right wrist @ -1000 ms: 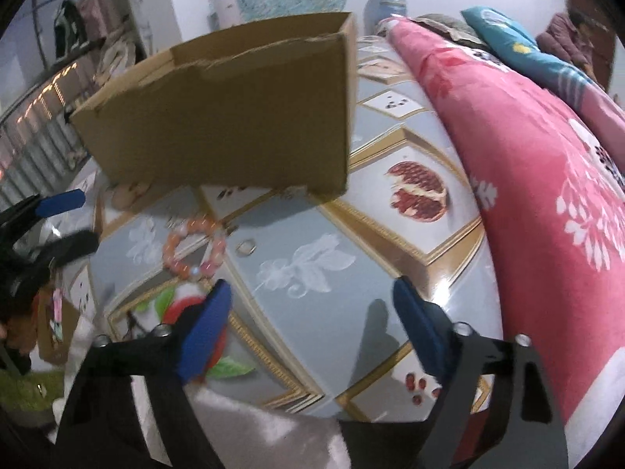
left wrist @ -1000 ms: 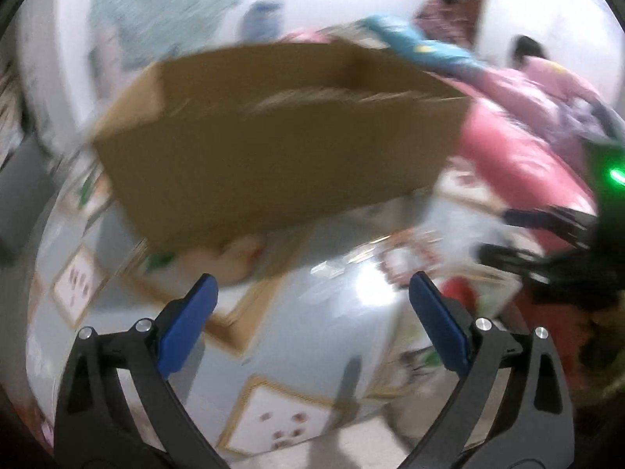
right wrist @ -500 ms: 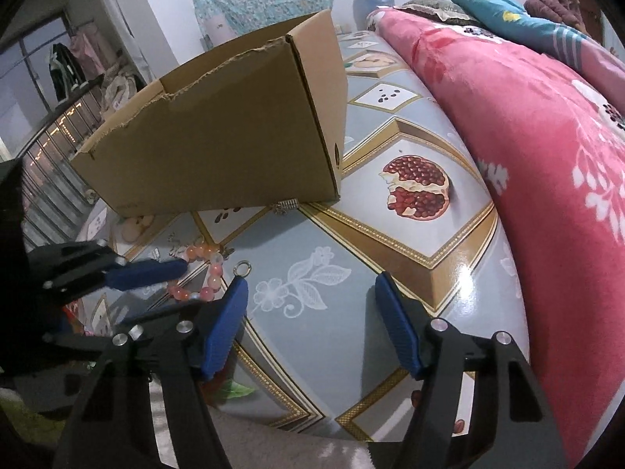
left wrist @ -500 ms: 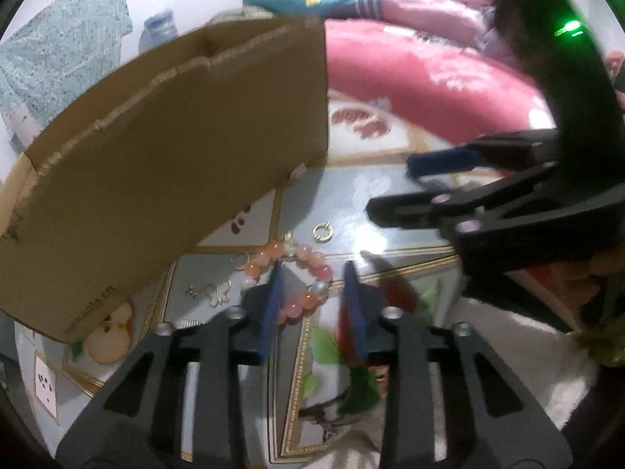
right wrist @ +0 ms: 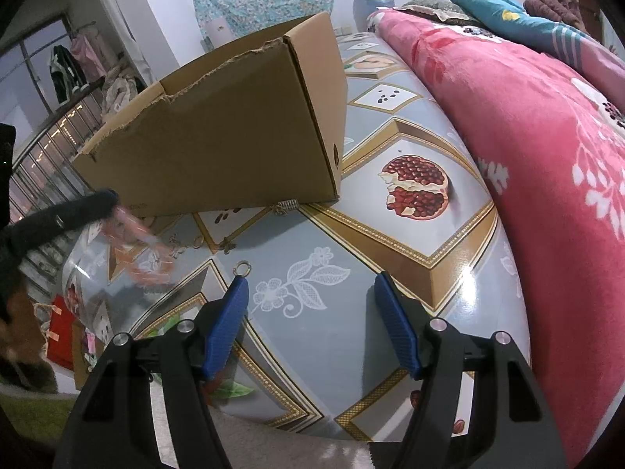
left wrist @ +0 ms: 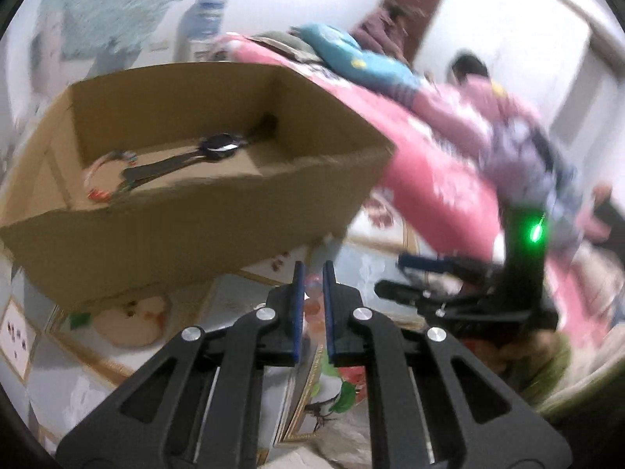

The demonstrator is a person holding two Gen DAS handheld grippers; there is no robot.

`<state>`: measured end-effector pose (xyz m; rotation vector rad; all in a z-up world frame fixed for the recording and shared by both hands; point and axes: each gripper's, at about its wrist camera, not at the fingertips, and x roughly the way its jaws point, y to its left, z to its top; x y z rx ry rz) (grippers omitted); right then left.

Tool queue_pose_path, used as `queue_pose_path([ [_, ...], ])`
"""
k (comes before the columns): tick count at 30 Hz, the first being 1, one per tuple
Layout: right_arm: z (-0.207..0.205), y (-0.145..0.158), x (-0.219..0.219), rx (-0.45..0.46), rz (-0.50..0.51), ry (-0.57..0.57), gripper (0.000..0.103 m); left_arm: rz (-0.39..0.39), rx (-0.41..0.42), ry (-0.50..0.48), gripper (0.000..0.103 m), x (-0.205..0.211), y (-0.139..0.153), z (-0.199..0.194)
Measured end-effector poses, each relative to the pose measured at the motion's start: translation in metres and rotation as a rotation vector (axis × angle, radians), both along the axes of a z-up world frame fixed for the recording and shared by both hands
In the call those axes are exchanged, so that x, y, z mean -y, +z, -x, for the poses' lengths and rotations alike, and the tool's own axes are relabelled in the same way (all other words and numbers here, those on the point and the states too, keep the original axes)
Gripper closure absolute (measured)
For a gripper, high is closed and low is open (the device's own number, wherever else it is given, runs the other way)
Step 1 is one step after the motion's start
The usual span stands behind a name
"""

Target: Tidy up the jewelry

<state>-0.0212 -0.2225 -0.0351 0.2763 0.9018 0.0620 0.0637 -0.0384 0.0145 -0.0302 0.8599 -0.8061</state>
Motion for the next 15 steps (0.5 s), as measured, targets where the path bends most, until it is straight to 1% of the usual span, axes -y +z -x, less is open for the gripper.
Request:
queue_pose_path([
  [1,0.000,0.000,0.000,-0.001,0.002,0.000,0.038,0.015,-0.010,0.017,0.095,-0.005,0.001,-0.003],
  [3,-0.001,0.000,0.000,-0.003,0.006,-0.002,0.038,0.064,-0.045,0.066,0.095,-0.030,0.002,-0.009],
  [4,-0.001,0.000,0.000,-0.004,0.007,-0.002,0.038,0.075,-0.060,0.088,0.095,-0.039,0.000,-0.012],
  [7,-0.001,0.001,-0.002,-0.007,0.018,-0.004,0.038,0.115,-0.161,0.159,0.095,-0.071,-0.017,-0.024],
  [8,-0.002,0.001,-0.002,-0.009,0.021,-0.004,0.038,0.145,-0.206,0.187,0.095,-0.084,-0.028,-0.029],
  [9,-0.001,0.001,-0.003,-0.010,0.025,-0.004,0.038,0.156,-0.234,0.216,0.095,-0.092,-0.037,-0.033],
  [10,-0.002,0.001,-0.003,-0.012,0.028,-0.005,0.038,0.161,-0.270,0.255,0.095,-0.104,-0.049,-0.038],
  [12,-0.002,0.002,-0.004,-0.016,0.037,-0.004,0.038,0.146,-0.285,0.305,0.095,-0.115,-0.059,-0.041],
  [14,-0.002,0.002,-0.005,-0.019,0.043,-0.005,0.038,0.104,-0.266,0.344,0.095,-0.121,-0.061,-0.041],
  [15,-0.002,0.002,-0.005,-0.019,0.045,-0.006,0.038,0.081,-0.245,0.360,0.093,-0.122,-0.059,-0.039],
])
